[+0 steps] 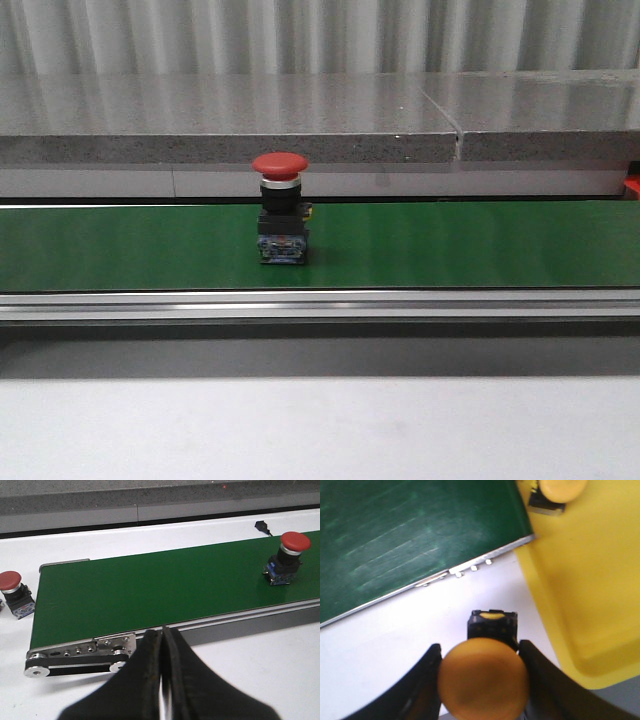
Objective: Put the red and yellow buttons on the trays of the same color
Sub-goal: 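Lower the yellow button into the yellow tray and open the right gripper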
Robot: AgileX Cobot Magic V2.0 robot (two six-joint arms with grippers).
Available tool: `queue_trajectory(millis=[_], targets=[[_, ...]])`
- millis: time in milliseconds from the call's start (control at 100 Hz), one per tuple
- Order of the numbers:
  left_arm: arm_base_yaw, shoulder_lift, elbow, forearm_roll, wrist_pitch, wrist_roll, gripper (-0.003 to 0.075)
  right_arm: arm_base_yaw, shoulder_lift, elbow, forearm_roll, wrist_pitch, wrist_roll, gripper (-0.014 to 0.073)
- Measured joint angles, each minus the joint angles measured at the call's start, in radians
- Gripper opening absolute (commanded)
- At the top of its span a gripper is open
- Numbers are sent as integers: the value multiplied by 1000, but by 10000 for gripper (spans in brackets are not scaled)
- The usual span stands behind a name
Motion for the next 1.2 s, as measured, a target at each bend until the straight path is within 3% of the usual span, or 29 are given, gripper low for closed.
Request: queue_trajectory(millis=[500, 1080, 1150, 1200], targets=[[-2, 0, 0, 0, 0, 0, -21, -273, 10, 175, -26, -266, 47, 92], [-2, 0, 0, 0, 0, 0, -21, -320, 238, 205, 8, -499, 124, 95], [-2, 0, 0, 0, 0, 0, -21, -320, 266, 205, 8, -517, 125, 143], [-2, 0, 0, 0, 0, 0, -21, -320, 282, 205, 8, -526, 125, 237]])
